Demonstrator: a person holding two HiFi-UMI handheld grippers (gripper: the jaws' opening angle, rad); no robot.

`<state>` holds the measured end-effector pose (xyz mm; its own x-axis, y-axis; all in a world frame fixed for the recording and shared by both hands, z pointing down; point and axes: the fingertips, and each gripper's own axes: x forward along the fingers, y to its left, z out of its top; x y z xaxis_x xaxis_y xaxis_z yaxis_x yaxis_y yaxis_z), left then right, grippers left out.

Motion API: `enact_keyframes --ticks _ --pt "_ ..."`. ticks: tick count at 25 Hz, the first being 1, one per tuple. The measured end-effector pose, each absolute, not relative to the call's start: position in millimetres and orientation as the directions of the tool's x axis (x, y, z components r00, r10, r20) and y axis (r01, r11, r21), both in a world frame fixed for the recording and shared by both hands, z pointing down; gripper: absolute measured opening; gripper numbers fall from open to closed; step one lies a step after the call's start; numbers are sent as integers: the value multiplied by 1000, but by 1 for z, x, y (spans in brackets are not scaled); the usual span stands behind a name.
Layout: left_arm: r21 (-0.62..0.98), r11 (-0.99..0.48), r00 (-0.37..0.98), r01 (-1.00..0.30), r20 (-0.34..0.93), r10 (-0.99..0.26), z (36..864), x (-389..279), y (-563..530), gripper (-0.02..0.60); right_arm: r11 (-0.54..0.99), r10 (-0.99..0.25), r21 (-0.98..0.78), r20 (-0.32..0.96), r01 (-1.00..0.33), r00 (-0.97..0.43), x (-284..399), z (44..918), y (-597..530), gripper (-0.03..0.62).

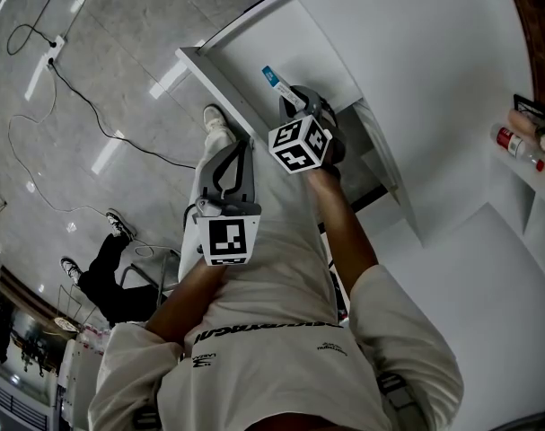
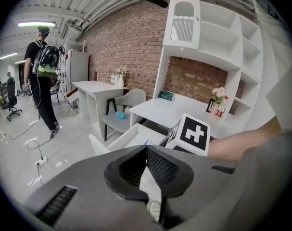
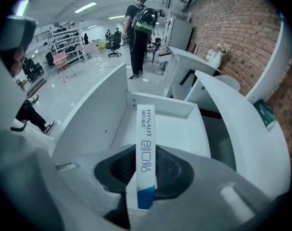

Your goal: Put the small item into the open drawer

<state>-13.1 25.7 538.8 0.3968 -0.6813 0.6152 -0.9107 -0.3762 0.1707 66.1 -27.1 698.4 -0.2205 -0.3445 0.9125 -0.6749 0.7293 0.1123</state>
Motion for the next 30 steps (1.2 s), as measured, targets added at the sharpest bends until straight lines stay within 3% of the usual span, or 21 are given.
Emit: enact_keyframes --ticks 30 --pt "187 -340 377 -922 637 -672 550 -17 20 -2 779 -284 130 946 -614 -160 71 748 -54 83"
